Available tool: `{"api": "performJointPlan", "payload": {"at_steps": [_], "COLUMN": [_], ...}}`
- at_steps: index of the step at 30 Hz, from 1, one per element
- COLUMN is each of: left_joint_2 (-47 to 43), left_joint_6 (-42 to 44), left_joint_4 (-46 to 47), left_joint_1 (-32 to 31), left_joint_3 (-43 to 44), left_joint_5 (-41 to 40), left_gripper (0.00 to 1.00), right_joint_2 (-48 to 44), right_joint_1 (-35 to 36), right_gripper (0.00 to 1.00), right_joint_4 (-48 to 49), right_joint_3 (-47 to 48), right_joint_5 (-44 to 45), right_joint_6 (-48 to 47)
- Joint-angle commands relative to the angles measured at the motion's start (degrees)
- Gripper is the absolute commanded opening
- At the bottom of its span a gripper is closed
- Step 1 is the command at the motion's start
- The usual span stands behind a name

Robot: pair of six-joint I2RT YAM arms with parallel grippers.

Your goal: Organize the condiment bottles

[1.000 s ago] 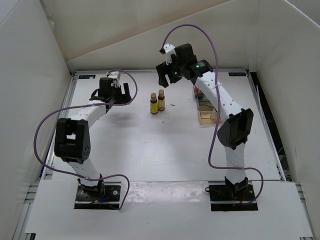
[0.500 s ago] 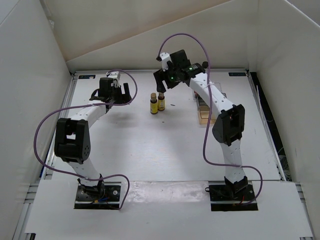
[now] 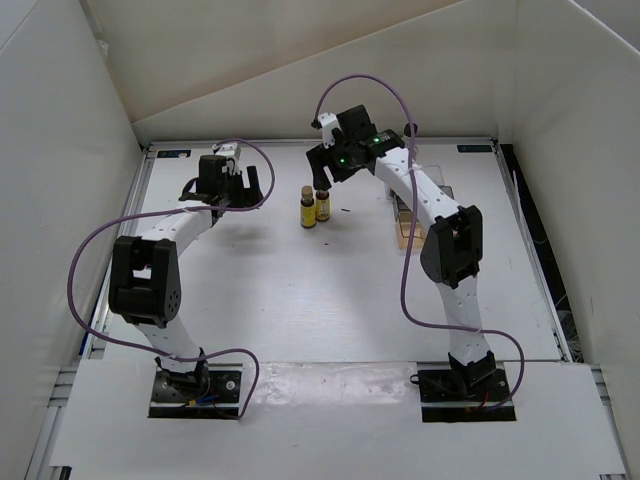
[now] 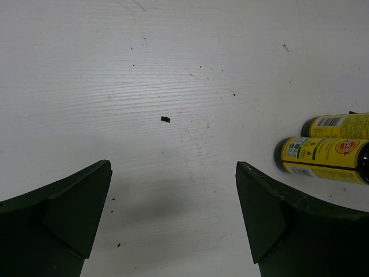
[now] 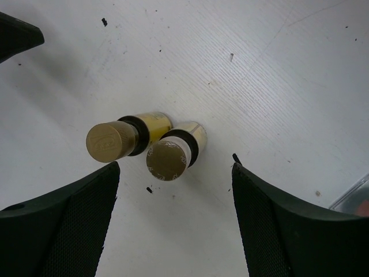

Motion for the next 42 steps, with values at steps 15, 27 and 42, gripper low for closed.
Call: {"api": "performJointPlan", "payload": {"at_steps": [15,27,42], "left_joint_2": [-1.3,-1.2,-0.5], "left_joint_6": [-0.4,-0.3,-0.1], "left_joint_4": [-0.1,-0.1,-0.8], "left_joint_1": [0.0,-0.1,-0.1], "left_joint_3": [0.2,0.4,2.0], "left_joint_5": [0.8,0.7,0.8], "left_gripper": [1.00,1.00,1.00], "right_joint_2": [2.0,3.2,3.4], "right_joint_1": [1.1,0.7,0.9], "right_gripper": [0.78,0.75,0.71], "right_joint_4": [-0.8,0.1,1.3], "right_joint_3": [0.6,1.0,1.8], "right_joint_5": [1.8,1.4,0.9], "right_joint_6": [-2.4,-2.9,-3.6]}}
